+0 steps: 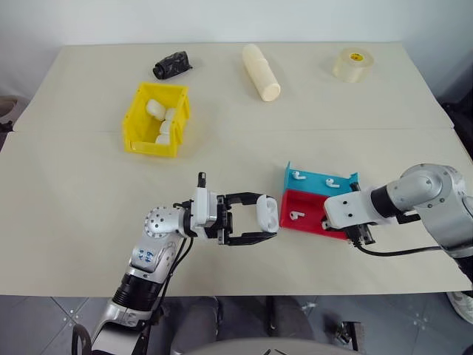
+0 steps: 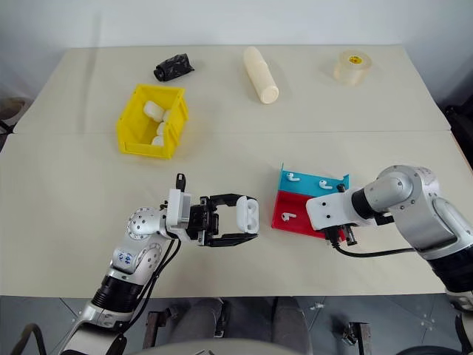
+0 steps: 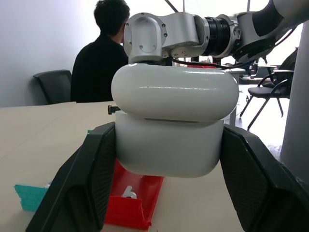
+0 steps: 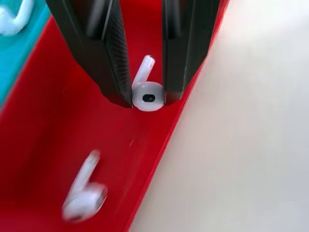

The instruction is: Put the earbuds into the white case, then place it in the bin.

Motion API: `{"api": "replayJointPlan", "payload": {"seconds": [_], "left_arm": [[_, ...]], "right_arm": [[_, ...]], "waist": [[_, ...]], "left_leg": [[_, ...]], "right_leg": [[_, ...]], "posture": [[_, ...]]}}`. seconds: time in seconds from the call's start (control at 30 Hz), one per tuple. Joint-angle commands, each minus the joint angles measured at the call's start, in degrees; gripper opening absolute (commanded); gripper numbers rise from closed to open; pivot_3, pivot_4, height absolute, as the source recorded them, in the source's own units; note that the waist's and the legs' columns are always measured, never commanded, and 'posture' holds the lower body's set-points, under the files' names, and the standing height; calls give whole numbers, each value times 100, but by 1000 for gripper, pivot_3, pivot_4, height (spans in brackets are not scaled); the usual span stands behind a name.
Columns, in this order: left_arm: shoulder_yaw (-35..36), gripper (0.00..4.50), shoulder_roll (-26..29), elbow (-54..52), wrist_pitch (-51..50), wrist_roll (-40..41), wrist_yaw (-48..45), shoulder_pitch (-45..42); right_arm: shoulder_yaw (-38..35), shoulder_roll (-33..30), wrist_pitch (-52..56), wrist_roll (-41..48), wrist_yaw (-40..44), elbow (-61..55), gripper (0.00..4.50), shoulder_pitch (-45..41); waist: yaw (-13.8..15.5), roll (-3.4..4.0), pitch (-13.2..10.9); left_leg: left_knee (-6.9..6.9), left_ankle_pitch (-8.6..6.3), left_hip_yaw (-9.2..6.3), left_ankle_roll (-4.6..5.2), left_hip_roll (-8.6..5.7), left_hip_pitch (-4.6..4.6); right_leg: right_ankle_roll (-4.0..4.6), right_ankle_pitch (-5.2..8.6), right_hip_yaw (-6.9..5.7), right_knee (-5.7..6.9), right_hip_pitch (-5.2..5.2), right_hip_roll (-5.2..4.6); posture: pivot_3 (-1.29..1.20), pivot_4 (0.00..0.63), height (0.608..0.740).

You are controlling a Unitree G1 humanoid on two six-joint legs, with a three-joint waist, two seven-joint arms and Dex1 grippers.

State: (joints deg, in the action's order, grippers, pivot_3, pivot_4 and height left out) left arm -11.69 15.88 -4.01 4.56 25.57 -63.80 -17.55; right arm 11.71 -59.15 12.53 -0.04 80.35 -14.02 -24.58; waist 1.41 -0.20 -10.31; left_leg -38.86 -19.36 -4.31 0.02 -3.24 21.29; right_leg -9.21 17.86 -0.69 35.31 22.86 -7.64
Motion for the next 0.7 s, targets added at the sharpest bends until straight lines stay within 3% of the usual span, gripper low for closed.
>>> {"api": "replayJointPlan", "payload": {"seconds": [0.03, 0.3, 0.47, 0.7], "left_arm": [[116, 2812, 22, -205, -139, 213, 9, -23], [326, 2812, 178, -95, -491, 546, -328, -178], [421, 2812, 191, 71, -710, 747, -609, -413], [486, 2812, 92, 214, -953, 867, -739, -668]], "right_arm": [[-989, 394, 67, 1046, -391, -469, 519, 445], [-2227, 2005, 434, 2981, -1753, -1449, 519, 1526], [-2208, 3157, 259, 3576, -2743, -1759, 519, 1680], [-1768, 3824, 195, 3903, -3113, -1852, 519, 1780]], "waist": [[4, 0, 0], [7, -1, -1], [-16, 1, -1], [-17, 1, -1]], "left_leg": [[-1, 0, 0, -1, 0, 0], [-3, 0, -7, -1, -1, -1], [-2, 1, -9, -4, 3, -9], [-1, 1, -10, -4, -1, -9]], "right_leg": [[0, 0, -1, 0, -1, 0], [0, -1, -4, 0, -6, -1], [0, -1, -3, 7, -9, 5], [1, -1, 0, 12, -6, 4]], "posture": [[0, 150, 740], [0, 150, 740], [0, 150, 740], [0, 150, 740]]}}
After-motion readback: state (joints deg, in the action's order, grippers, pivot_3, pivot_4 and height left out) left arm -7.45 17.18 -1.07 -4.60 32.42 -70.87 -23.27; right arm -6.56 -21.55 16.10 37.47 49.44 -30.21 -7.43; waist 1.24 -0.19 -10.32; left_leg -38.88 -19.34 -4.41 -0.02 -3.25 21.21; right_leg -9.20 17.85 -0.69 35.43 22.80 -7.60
